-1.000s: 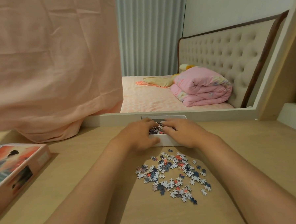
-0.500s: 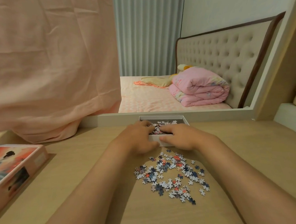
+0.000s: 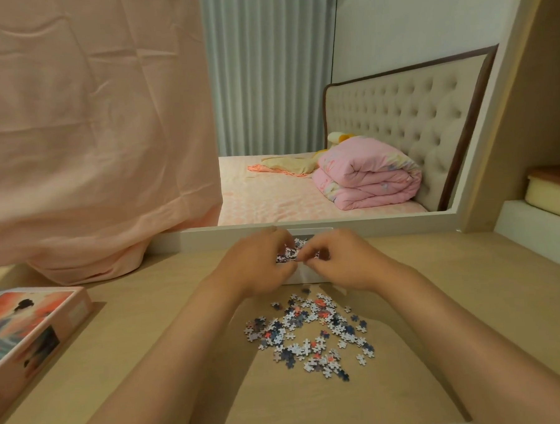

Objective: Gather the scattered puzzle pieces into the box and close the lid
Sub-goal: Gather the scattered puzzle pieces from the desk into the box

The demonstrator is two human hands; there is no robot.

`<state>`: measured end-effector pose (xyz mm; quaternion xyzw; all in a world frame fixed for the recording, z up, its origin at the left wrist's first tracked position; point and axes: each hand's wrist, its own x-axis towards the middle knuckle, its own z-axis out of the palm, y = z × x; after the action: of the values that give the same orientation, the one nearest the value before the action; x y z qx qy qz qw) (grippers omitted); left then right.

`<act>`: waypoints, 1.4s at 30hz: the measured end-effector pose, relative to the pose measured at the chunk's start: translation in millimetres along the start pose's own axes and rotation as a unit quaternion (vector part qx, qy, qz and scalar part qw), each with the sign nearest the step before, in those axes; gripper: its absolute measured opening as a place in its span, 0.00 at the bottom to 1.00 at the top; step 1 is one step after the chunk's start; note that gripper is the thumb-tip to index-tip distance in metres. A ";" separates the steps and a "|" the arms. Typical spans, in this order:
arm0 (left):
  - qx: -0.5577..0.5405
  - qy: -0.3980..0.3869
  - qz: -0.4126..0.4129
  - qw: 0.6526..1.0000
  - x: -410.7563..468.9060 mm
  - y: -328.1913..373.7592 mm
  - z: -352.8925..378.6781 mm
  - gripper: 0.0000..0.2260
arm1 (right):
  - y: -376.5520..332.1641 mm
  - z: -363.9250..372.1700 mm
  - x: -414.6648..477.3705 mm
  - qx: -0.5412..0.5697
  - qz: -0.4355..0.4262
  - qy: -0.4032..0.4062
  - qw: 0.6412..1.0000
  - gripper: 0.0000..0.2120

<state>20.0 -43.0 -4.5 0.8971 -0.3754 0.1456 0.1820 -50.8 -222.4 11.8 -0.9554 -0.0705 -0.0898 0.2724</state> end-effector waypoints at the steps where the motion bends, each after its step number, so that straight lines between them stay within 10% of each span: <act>1: 0.002 -0.015 -0.013 1.000 -4.4 4.1 -2.2 0.12 | 0.1 3.2 -6.2 -0.012 0.005 -0.040 0.999 0.15; 6: 0.088 -0.145 -0.059 0.984 -23.2 18.9 -7.3 0.20 | -3.8 14.6 -28.7 -0.106 0.013 -0.180 0.978 0.25; 14: -0.053 -0.218 -0.052 0.973 -58.1 29.6 -8.8 0.22 | -5.5 -4.2 -49.8 -0.040 0.045 -0.128 0.990 0.17; 20: 0.089 -0.309 -0.117 0.940 -73.2 23.7 -18.3 0.39 | -7.6 -16.4 -54.6 -0.167 0.111 -0.261 0.944 0.45; 28: 0.021 -0.226 -0.059 0.972 -60.1 33.6 -3.1 0.26 | -11.3 -0.4 -49.0 -0.112 0.074 -0.213 0.968 0.31; 36: 0.087 -0.329 -0.108 0.934 -58.8 28.6 -13.6 0.44 | -10.3 -1.5 -49.1 -0.194 0.114 -0.263 0.938 0.44; 39: 0.066 -0.310 -0.074 0.945 -57.8 29.9 -7.4 0.40 | -18.2 7.5 -49.5 -0.206 0.118 -0.250 0.939 0.57; 42: 0.046 -0.281 -0.056 0.957 -56.5 30.9 -4.1 0.34 | -21.0 12.6 -49.1 -0.142 0.104 -0.205 0.963 0.49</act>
<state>-41.2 -26.3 -16.7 0.9288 -0.3535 -0.1056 0.0360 -100.8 -202.3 1.6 -0.9842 -0.0113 0.1279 0.1218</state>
